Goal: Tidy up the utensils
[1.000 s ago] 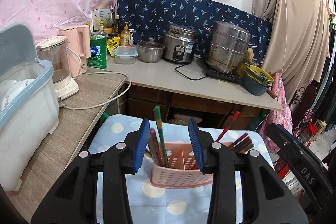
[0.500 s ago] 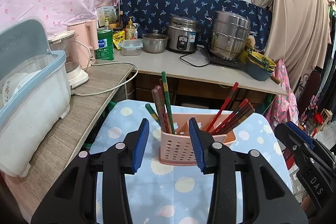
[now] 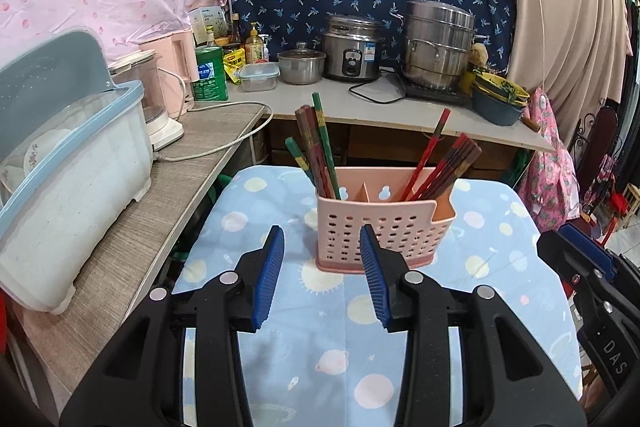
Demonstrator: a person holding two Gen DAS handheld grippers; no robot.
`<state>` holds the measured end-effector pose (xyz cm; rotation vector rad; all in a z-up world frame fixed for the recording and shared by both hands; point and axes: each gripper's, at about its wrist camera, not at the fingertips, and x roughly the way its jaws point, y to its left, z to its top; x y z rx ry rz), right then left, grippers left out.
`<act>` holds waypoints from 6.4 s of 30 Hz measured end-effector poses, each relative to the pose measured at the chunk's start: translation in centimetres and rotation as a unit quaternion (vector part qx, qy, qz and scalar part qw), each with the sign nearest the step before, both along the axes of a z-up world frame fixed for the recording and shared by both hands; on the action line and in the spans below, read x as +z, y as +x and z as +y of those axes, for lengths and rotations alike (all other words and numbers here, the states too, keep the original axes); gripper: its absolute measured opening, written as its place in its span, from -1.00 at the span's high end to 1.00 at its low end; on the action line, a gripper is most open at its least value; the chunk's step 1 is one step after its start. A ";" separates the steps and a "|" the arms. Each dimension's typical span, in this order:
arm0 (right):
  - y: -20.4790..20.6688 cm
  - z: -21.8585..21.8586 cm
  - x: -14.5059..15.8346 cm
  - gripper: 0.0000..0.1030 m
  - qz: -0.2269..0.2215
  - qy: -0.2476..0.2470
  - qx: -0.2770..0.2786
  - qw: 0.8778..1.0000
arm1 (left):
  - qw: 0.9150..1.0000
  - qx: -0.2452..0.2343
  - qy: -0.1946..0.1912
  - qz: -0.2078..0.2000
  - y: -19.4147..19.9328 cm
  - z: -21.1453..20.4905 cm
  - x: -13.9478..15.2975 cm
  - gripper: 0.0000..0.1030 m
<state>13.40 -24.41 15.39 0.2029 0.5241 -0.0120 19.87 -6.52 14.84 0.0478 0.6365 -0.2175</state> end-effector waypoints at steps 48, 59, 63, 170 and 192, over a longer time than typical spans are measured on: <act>-3.6 2.0 -6.5 -0.65 0.077 -0.069 -0.015 0.995 | 0.997 0.024 0.034 0.058 -4.9 1.1 -6.5 -0.78; -3.4 2.1 -7.3 -0.65 0.088 -0.067 -0.020 0.994 | 0.997 0.028 0.050 0.059 -4.6 0.7 -7.1 -0.78; -3.3 2.1 -7.3 -0.65 0.089 -0.067 -0.021 0.994 | 0.996 0.031 0.050 0.061 -4.5 0.8 -7.2 -0.78; 1.6 -0.1 -8.1 -0.65 0.094 -0.050 -0.051 0.993 | 0.997 0.032 0.055 0.040 -0.2 -0.5 -7.8 -0.78; 2.8 0.4 -8.6 -0.65 0.098 -0.050 -0.047 0.993 | 0.997 0.035 0.055 0.027 0.4 -0.6 -8.1 -0.77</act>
